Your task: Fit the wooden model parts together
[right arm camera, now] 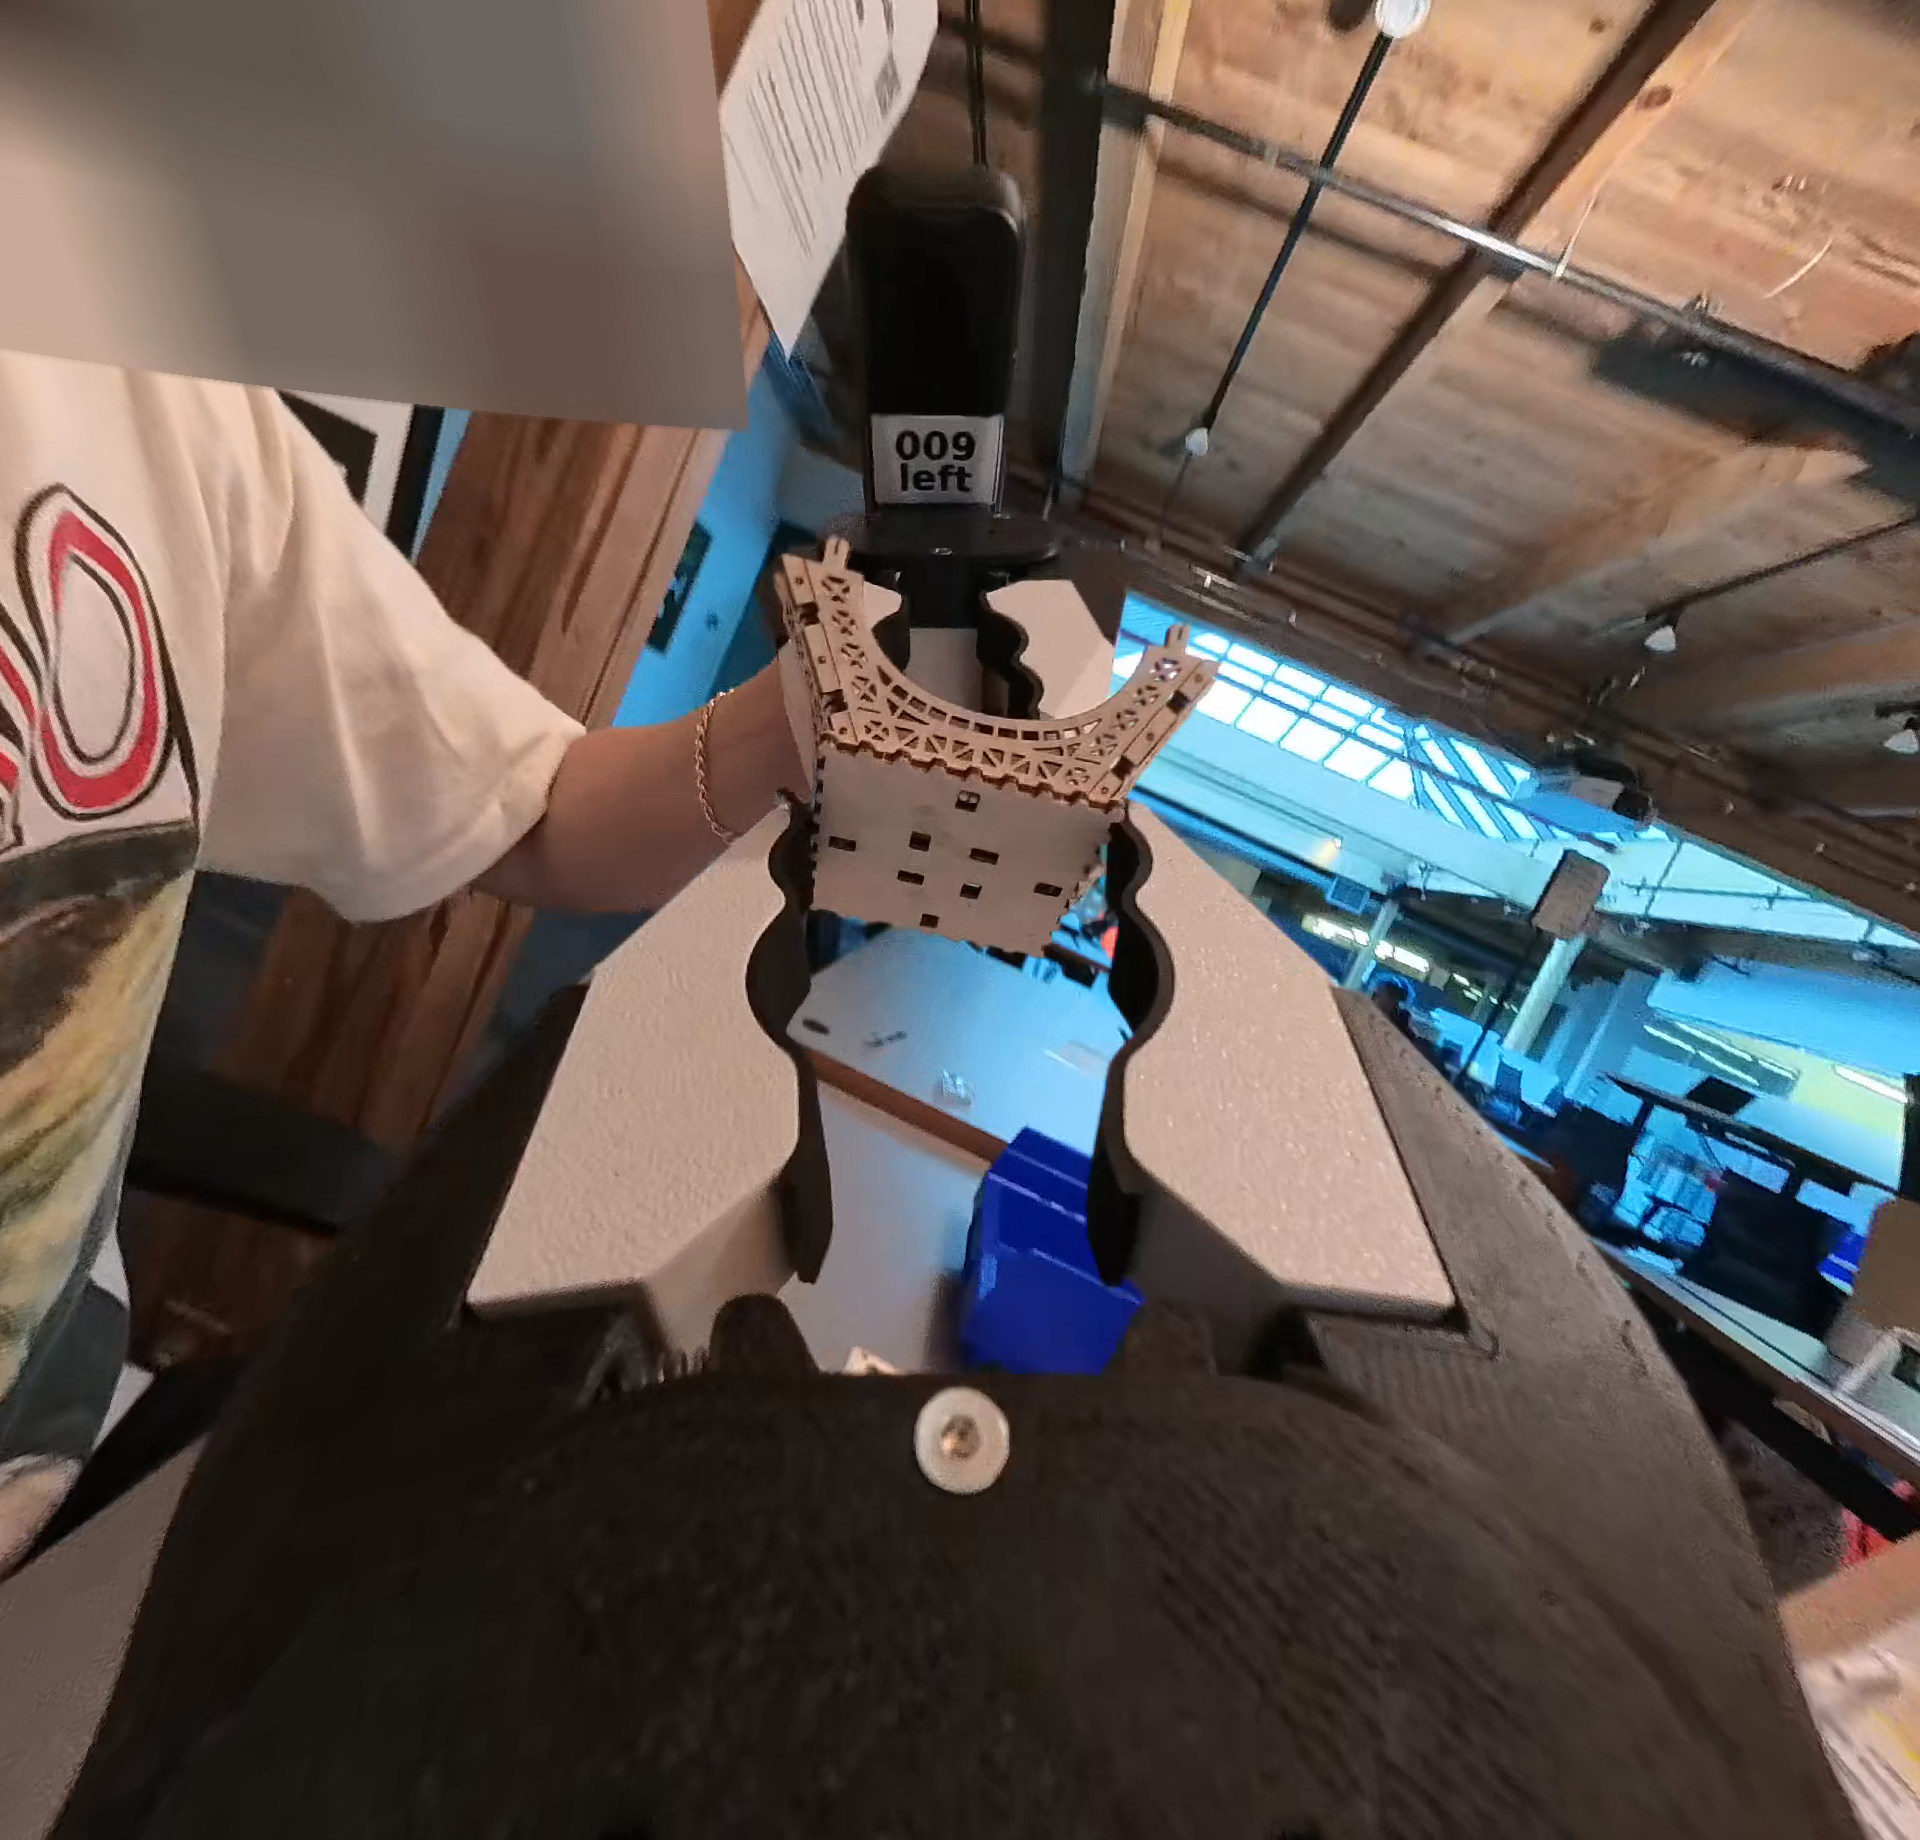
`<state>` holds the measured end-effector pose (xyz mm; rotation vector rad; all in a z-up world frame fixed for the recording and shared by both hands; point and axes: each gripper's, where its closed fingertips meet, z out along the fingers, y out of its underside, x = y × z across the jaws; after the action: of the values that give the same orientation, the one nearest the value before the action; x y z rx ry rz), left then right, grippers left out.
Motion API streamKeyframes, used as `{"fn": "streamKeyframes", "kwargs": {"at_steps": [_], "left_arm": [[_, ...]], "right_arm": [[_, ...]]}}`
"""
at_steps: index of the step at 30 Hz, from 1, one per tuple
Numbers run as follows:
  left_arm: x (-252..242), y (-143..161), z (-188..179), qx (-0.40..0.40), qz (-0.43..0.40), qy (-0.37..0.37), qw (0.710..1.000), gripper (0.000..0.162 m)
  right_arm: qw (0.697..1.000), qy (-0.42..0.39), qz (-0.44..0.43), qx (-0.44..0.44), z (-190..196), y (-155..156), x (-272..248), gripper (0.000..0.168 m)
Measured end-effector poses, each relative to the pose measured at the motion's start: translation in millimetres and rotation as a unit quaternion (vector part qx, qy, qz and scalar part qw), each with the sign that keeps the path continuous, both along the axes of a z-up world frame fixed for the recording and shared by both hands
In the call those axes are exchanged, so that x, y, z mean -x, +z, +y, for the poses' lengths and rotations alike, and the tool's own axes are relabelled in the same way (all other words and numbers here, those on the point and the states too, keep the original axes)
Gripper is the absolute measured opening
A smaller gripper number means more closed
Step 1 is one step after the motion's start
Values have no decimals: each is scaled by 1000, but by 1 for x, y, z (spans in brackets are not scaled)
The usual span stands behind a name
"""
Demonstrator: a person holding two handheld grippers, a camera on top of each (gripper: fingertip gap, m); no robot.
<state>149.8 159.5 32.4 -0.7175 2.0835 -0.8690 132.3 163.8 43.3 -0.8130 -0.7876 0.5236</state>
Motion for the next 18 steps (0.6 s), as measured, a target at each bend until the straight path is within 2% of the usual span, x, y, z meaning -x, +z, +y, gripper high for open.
{"fn": "streamKeyframes", "kwargs": {"at_steps": [5, 11, 18], "left_arm": [[0, 2, 0, -41, 23, 21, 999, 30], [1, 4, 2, -68, 42, 30, 996, 30], [1, 13, -1, -129, -30, 2, 991, 31]], "right_arm": [[998, 29, 55, -31, -6, 6, -3, 55], [996, 15, 76, -54, -4, 8, -2, 55], [992, -51, 53, -105, -9, 15, -3, 55]]}}
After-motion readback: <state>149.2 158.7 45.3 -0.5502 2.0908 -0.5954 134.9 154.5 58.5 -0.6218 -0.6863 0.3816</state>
